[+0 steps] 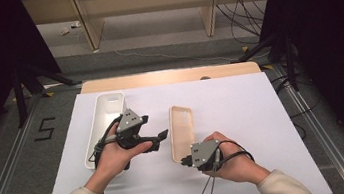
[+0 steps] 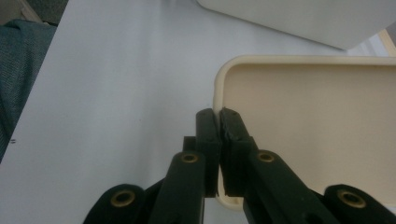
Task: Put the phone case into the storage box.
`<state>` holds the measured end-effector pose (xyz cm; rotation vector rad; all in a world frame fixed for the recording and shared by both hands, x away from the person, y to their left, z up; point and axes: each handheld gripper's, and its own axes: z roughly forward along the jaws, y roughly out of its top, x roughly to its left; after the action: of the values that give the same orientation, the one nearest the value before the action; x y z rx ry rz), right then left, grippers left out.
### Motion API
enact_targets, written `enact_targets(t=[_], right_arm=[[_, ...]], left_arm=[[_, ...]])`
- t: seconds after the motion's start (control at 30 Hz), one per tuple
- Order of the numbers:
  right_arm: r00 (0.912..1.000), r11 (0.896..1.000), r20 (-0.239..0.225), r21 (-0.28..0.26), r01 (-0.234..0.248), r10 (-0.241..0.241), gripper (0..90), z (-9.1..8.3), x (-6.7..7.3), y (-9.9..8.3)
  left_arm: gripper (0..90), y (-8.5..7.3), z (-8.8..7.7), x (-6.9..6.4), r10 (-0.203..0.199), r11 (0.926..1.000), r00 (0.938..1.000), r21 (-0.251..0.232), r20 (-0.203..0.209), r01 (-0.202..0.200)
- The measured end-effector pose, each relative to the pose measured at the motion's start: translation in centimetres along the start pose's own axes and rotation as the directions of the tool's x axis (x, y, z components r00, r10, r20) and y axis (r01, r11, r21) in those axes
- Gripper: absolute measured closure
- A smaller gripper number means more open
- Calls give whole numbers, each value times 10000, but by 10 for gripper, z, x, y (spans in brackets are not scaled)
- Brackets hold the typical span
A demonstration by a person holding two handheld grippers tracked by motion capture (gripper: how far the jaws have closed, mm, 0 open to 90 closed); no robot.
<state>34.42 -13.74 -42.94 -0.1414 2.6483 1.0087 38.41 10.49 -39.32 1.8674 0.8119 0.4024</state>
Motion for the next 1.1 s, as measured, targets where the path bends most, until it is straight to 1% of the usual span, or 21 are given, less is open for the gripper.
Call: enact_targets(t=[0.13, 0.17, 0.27, 0.3, 0.4, 0.57, 0.73, 0.8, 0.9, 0.97, 1.0, 1.1], right_arm=[[10000, 10000, 33, 9, 31, -31, 882, 0, 0, 1], [10000, 10000, 43, 15, 41, -41, 882, 0, 0, 1], [9999, 9999, 62, 16, 128, -128, 882, 0, 0, 1], [9999, 9999, 60, 34, 140, -141, 882, 0, 0, 1], [9998, 9998, 71, 51, 177, -178, 882, 0, 1, 2], [9995, 9995, 92, 122, 301, -302, 883, 0, 2, 3], [9990, 9991, 108, 83, 422, -423, 882, -1, 3, 5], [9988, 9988, 102, 90, 477, -478, 883, -1, 3, 6], [9985, 9986, 109, 104, 528, -529, 883, 0, 4, 7], [9985, 9984, 63, 98, 549, -550, 883, 1, 5, 7], [9986, 9985, 98, 152, 521, -523, 883, 0, 6, 8], [9982, 9981, -11, 132, 596, -596, 883, 2, 6, 8]], left_arm=[[201, 6, 10, -2, -42, 9999, 9999, 140, 106, 41], [214, 7, 13, -3, -112, 9997, 9999, 205, 105, 110], [266, 9, 22, -1, -385, 9991, 9993, 173, 33, 385], [283, 10, 25, 1, -419, 9988, 9991, 261, -38, 420], [340, 11, 32, 5, -764, 9964, 9970, 367, -101, 767], [436, 14, 36, 8, -1161, 9918, 9931, 562, 172, 1150], [488, 13, 40, 7, -1342, 9886, 9905, 737, 315, 1316], [519, 13, 40, 8, -1503, 9859, 9881, 789, 334, 1473], [586, 13, 41, 8, -1769, 9826, 9831, 666, 479, 1736], [616, 14, 41, 8, -1877, 9806, 9809, 666, 512, 1841], [626, 14, 40, 8, -1964, 9790, 9791, 668, 535, 1927], [655, 14, 40, 8, -2274, 9724, 9721, 665, 567, 2236]])
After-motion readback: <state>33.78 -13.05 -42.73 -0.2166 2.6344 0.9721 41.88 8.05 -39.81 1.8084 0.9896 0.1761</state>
